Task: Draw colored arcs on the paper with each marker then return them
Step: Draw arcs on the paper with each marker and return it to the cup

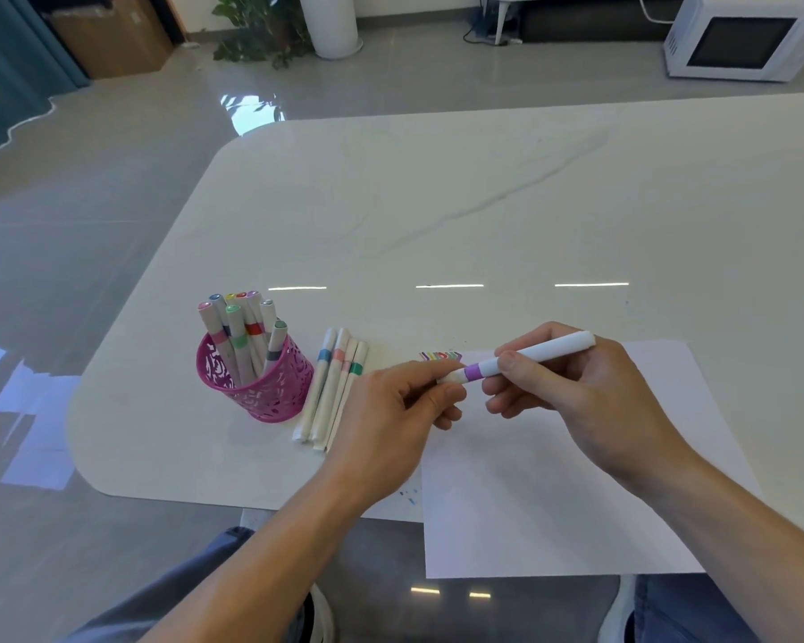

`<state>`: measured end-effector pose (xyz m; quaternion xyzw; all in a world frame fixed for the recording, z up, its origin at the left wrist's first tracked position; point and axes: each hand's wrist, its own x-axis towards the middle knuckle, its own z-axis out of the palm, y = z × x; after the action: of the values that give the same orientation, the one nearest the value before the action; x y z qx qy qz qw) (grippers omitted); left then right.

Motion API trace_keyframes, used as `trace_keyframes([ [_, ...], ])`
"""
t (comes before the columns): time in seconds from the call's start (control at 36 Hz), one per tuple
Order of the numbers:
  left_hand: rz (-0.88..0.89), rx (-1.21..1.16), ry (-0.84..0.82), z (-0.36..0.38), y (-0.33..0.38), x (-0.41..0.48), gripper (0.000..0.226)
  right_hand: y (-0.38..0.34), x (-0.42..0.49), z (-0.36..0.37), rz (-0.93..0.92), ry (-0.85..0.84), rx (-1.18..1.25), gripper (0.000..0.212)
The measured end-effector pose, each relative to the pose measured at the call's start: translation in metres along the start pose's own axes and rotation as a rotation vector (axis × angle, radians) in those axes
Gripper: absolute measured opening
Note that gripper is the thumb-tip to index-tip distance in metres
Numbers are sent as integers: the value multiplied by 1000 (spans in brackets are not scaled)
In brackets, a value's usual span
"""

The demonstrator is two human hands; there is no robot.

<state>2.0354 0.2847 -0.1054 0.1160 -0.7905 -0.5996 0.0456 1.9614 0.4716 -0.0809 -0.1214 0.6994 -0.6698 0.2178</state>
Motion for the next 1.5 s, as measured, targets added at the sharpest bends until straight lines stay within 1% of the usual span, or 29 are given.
trace_keyframes([
  [0.19,74,85,19,1,2,-2,25,1,-3,3,1,7,98,12],
  [0.28,108,148,39,0,2,-3,25,2,-4,7,7,9,141,22],
  [0.36,128,210,33,-3,3,-3,18,3,-3,9,20,4,158,25],
  [0.44,128,264,8,-7,3,-2,14,3,-1,9,75,-6,182,27],
  [0.53,57,159,2,-10,5,-1,18,1,1,9,157,-18,227,30],
  [0.58,53,115,34,-13,7,-1,17,2,3,8,205,-7,217,28],
  [0.72,85,-97,219,-29,16,1,11,9,5,6,315,66,115,21],
  [0.83,160,-143,374,-48,21,-1,8,11,8,4,327,86,-5,12],
  [0.94,296,-19,518,-65,24,-5,11,15,9,5,300,71,-197,8],
  [1.06,446,255,622,-80,24,-11,18,23,9,10,250,62,-415,6],
  [1.14,549,399,680,-91,26,-11,20,28,11,11,262,46,-449,5],
  [1.22,597,475,727,-99,28,-10,21,30,13,10,289,46,-431,7],
  [1.33,565,583,712,-106,25,-9,20,30,15,9,309,46,-398,8],
  [1.5,332,701,631,-109,17,-9,24,30,15,8,317,34,-358,8],
])
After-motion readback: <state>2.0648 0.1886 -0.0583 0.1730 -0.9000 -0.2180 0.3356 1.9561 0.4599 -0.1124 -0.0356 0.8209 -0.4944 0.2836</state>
